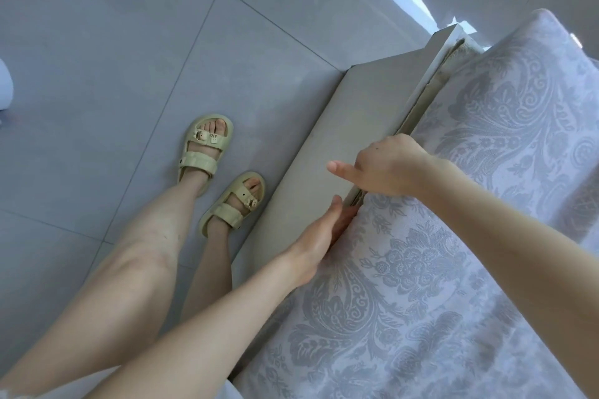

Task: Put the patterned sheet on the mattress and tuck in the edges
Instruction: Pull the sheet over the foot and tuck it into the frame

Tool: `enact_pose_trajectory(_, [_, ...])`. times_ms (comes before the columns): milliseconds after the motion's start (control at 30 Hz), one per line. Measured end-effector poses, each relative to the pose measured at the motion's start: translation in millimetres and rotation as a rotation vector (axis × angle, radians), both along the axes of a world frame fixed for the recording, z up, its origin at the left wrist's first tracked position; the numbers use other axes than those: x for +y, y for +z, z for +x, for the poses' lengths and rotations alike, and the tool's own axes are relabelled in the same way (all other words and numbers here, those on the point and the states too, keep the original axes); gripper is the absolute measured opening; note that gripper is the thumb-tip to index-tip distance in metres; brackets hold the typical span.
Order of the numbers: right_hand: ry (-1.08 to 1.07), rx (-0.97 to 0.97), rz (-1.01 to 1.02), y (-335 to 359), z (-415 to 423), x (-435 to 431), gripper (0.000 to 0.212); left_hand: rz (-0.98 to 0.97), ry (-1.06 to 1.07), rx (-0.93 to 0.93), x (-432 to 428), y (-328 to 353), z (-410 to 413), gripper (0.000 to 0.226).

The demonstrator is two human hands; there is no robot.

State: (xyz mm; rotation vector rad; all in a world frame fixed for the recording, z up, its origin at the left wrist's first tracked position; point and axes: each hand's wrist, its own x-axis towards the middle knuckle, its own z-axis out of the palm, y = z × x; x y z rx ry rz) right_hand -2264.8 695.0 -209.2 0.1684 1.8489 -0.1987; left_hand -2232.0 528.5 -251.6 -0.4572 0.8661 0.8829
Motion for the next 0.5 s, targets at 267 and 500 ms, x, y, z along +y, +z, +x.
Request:
enact_pose_trajectory(267, [0.254, 0.246, 0.032, 15.4, 42.5, -19.6, 0.076, 0.074, -0.055, -0.083, 12.8, -10.1, 6.3, 0.053])
enact_pose_trajectory(500, [0.285, -0.1, 0.056, -19.3, 28.1, -35.2, 0.083, -0.094, -0.112, 0.127, -81.9, 13.9, 17.5, 0.056])
